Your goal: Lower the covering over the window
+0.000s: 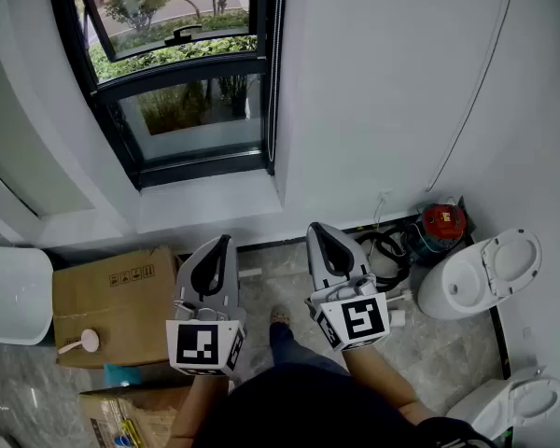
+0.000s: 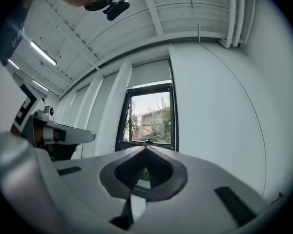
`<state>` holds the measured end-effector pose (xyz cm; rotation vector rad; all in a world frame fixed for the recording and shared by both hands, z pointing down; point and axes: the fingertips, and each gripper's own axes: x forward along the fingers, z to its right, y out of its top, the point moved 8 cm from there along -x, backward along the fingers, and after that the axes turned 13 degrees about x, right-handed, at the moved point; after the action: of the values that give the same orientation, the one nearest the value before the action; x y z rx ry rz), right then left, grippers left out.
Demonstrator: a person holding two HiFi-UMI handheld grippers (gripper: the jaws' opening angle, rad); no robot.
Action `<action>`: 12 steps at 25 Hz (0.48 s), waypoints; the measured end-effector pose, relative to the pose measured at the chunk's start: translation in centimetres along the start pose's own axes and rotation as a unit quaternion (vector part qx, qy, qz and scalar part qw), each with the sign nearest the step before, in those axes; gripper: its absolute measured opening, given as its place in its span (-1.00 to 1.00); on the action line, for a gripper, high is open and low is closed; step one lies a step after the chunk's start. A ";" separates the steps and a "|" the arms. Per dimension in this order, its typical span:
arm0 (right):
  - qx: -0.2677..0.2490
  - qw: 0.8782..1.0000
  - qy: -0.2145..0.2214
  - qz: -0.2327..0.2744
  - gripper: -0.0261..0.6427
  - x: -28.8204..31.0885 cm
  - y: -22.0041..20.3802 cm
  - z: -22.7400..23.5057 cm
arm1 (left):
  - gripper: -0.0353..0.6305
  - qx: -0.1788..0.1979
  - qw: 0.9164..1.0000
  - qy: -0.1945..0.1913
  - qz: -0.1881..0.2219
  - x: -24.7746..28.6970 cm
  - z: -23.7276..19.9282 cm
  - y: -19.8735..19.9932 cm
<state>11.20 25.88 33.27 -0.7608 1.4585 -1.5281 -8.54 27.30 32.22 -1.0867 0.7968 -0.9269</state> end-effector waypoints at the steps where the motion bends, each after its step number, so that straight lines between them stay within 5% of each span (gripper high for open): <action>1: 0.002 1.000 0.000 -0.001 -0.89 1.2 -0.1 0.8 | -0.88 0.001 1.000 0.000 0.000 1.3 -0.4 -0.1; 12: 0.023 0.999 0.025 -0.008 -0.89 14.3 -1.3 8.4 | -0.87 -0.011 1.000 0.015 0.020 13.9 -5.3 -2.9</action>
<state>12.11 9.31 33.70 -0.7124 1.4529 -1.5970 -8.24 12.15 32.39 -1.0744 0.8522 -0.9044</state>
